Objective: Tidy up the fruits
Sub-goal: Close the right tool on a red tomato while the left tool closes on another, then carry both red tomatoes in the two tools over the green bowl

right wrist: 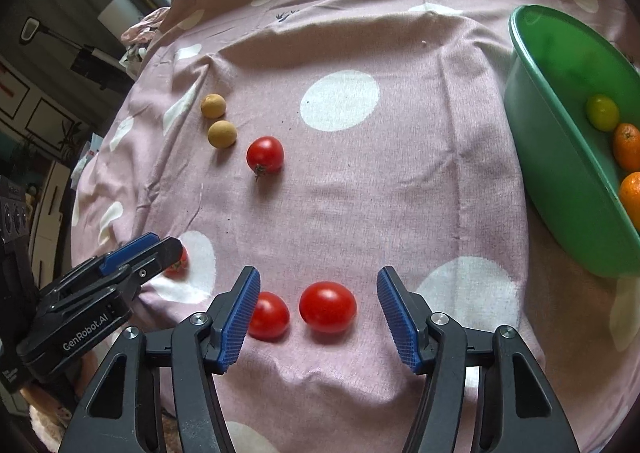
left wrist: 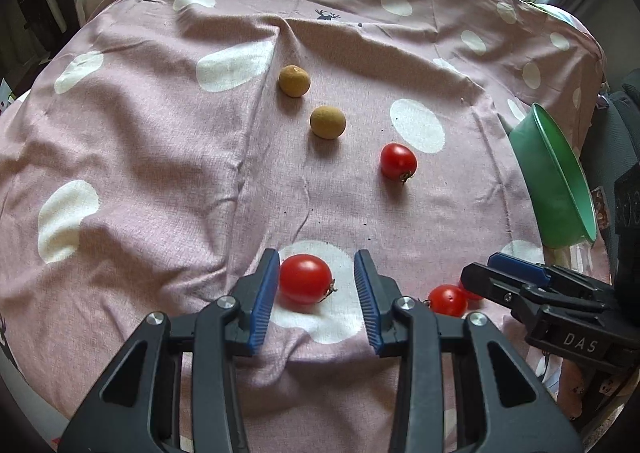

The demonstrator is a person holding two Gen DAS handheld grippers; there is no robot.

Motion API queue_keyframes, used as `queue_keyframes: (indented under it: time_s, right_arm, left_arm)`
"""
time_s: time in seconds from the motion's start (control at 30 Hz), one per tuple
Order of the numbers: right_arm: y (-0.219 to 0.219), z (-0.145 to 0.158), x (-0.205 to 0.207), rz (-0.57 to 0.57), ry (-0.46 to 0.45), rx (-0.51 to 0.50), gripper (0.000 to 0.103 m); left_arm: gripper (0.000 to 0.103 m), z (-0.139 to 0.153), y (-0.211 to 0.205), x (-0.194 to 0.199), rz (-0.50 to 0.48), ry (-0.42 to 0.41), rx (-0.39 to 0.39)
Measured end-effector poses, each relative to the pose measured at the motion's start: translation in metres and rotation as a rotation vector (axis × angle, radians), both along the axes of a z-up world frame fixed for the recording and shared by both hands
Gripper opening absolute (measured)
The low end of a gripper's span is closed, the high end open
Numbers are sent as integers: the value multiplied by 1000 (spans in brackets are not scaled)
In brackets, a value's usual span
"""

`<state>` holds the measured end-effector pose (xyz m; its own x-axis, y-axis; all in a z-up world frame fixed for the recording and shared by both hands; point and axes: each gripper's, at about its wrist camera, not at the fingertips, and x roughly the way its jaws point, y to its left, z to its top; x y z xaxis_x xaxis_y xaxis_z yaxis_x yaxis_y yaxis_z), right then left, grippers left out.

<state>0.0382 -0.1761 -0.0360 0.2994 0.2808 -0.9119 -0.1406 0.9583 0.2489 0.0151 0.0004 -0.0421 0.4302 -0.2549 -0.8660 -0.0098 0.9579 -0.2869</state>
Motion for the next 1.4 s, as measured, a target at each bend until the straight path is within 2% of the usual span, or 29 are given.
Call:
queue_keyframes:
  time_s: [0.3,0.5,0.57,0.73,0.9,1.07,1.4]
  right_arm:
    - [-11,-9,-6,-60,12,28,48]
    - [-9,-10,-7,-51,2,26,48]
    - [-6,-10,-8,-42,-4,13,41]
    - [-2,-11,-8,-24,-10,-1,33]
    - [-1,-11,-8,-23,-12,-1,32]
    - [-1,-11,-8,-18,-11,2,32]
    - [-11,-1,-7,-52,-37,29,32]
  left_arm:
    - [37,-8,-3,3,-10,37,-29]
    - [27,-10,-4,3,-19,35,-21]
    - [28,-10,-4,3,-19,32,-17]
    - [28,-10,-5,4,-16,25,-21]
    - [28,-6,-7,2,-25,6,-30]
    - [28,-1,-11,-1,-29,-18,-5]
    - [28,22,-24,-10,-45,-110,8]
